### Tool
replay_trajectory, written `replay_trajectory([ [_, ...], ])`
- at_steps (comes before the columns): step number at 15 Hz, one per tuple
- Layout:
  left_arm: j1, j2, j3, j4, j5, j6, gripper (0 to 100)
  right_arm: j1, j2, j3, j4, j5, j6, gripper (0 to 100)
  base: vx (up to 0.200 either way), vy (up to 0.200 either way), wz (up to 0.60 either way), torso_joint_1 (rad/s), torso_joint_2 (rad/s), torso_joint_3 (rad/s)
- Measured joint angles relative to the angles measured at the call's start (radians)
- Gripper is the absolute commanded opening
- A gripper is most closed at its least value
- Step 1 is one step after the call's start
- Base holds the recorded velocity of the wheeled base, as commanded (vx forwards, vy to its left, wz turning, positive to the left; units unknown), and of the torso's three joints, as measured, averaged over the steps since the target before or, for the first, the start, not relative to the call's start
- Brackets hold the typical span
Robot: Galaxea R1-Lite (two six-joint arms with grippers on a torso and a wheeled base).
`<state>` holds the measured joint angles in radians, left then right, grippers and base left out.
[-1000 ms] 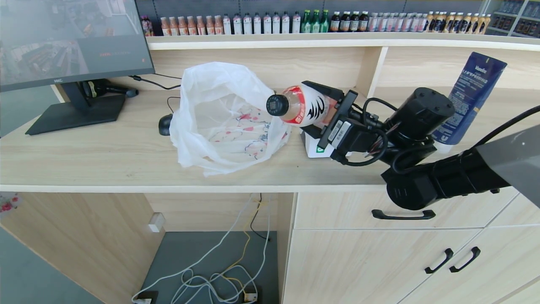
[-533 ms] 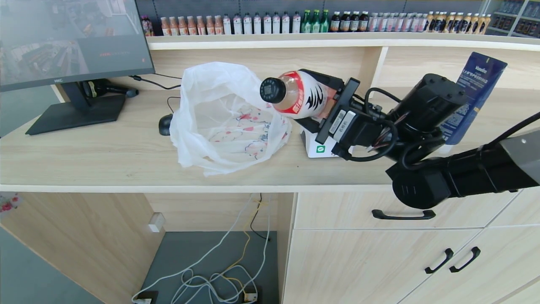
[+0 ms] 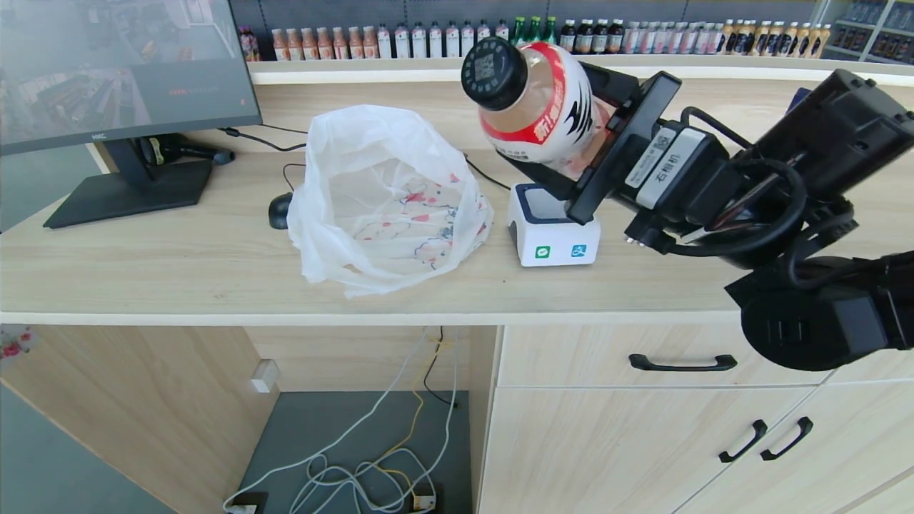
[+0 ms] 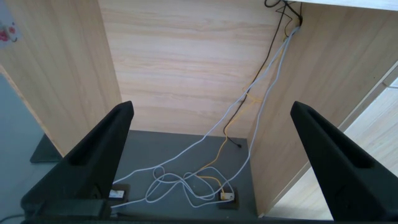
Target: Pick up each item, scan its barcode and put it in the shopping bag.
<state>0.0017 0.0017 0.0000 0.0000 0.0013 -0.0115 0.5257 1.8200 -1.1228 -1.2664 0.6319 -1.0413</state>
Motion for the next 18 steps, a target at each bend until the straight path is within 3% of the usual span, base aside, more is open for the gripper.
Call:
replay_trajectory([
  [6,0.000,0.000,0.000,-0.001,0.000,0.000,100,0.003,-0.186,0.151,-0.013,-0.061,0.147,0,0.000,0.000,0.00,0.000,0.00,0.000],
  [9,0.000,0.000,0.000,-0.001,0.000,0.000,100,0.026,-0.279,0.248,-0.011,-0.164,0.257,0,0.000,0.000,0.00,0.000,0.00,0.000],
  [14,0.000,0.000,0.000,0.000,0.000,0.000,100,0.037,-0.376,0.384,-0.015,-0.404,0.635,0,0.000,0.000,0.00,0.000,0.00,0.000],
  [18,0.000,0.000,0.000,0.000,0.000,0.000,100,0.024,-0.401,0.454,-0.020,-0.524,0.891,0,0.000,0.000,0.00,0.000,0.00,0.000],
])
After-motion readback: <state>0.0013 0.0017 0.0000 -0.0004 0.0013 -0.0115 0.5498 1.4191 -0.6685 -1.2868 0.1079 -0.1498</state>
